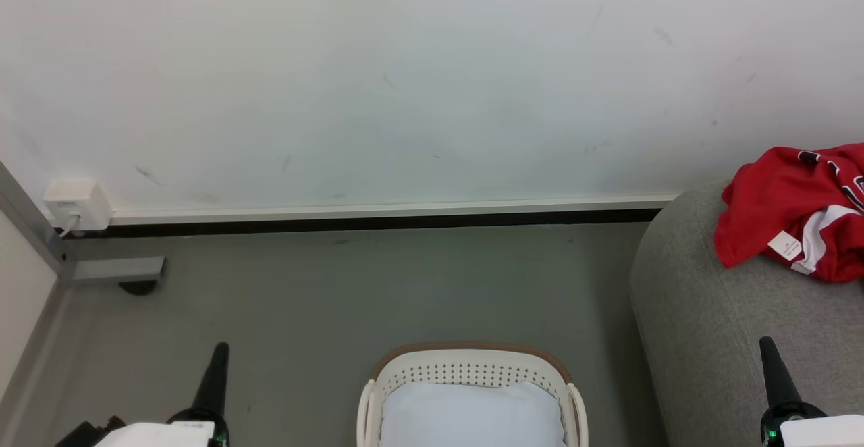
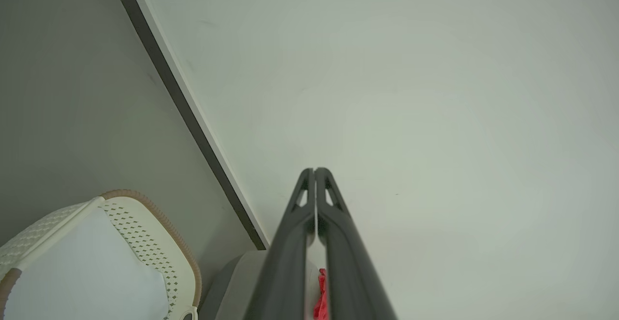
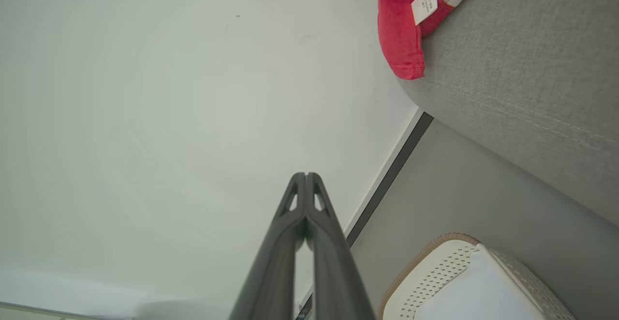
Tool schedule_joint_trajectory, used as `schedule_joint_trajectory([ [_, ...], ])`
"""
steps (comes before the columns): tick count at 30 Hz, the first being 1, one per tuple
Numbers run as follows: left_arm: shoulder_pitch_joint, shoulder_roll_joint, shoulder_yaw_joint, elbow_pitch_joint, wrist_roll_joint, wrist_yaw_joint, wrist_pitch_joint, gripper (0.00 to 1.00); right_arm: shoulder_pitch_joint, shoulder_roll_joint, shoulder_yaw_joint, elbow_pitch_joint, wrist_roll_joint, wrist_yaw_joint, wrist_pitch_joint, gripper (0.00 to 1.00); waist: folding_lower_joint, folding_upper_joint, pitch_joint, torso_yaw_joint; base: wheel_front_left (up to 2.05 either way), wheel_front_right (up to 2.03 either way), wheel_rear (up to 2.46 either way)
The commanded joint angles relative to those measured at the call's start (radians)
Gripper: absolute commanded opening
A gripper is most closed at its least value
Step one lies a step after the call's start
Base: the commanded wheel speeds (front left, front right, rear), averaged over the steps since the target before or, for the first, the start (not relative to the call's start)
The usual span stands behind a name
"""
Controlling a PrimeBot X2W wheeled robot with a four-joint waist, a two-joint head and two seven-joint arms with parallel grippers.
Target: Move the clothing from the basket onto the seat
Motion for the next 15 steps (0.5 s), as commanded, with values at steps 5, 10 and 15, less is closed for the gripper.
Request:
schedule_joint_trajectory([
  [5,-0.021,0.008,0.009,-0.013,-0.059,-0.007,0.016,0.0,-0.02,-0.01,-0.006,-0.015,0.062,-0.002,0.012,0.0,-0.0001,-0.0001,0.003,0.0,0.0,0.0,0.0],
  [10,-0.022,0.009,0.013,-0.015,-0.1,-0.008,0.026,0.0,-0.023,-0.01,-0.009,-0.02,0.105,-0.002,0.023,0.0,-0.0001,-0.0001,0.006,-0.001,0.0,0.0,0.0],
  [15,-0.026,0.009,0.018,-0.018,-0.135,-0.01,0.036,0.0,-0.026,-0.011,-0.013,-0.023,0.148,-0.002,0.033,0.0,-0.0001,-0.0001,0.009,-0.001,0.0,0.0,0.0],
])
